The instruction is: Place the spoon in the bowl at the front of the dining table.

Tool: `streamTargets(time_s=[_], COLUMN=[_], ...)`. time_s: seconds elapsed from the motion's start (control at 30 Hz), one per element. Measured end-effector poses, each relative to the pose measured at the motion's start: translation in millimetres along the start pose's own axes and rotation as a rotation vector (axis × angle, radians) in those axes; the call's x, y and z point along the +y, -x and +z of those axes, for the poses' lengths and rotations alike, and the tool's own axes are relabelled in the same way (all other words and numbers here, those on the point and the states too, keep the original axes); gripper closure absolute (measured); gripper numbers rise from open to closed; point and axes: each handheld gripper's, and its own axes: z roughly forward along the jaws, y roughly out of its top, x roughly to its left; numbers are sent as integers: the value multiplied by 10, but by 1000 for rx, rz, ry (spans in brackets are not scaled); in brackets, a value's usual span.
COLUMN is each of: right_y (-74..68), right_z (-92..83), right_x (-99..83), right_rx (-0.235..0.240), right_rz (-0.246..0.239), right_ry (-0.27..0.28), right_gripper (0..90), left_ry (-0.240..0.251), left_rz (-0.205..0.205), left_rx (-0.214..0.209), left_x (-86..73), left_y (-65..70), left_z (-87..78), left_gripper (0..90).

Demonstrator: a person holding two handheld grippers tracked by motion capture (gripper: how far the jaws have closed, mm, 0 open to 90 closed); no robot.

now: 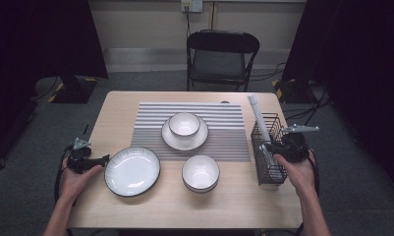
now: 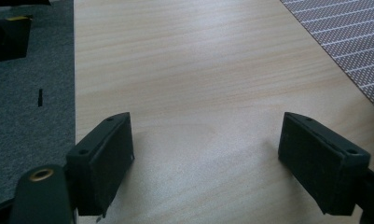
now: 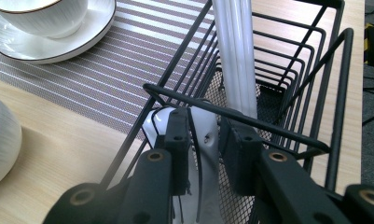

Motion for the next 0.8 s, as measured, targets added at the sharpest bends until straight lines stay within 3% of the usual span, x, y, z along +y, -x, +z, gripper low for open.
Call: streamTargets(time_s=[0.23, 0.3, 0.37, 0.47, 0.63, 0.8], right_y=[0, -1, 37, 25, 30, 52], right_z=[1, 4, -5, -5, -3, -13], right_x=[8, 8, 5, 4, 2, -8], right_rx=[-2, -30, -9, -10, -16, 8], right_rz=[-5, -10, 10, -14, -14, -12], right_ry=[-10, -15, -6, -19, -13, -4], right_gripper=[751, 856, 853, 839, 847, 856], left_ry=[0, 0, 0, 0, 0, 0], left_rz=[1, 0, 0, 1, 1, 1], left_rx=[0, 0, 0, 0, 0, 0], left_x=[0, 0, 0, 0, 0, 0], left_y=[-1, -1, 0, 0, 0, -1], left_z=[0, 0, 0, 0, 0, 0], left_gripper=[176, 176, 176, 175, 175, 175])
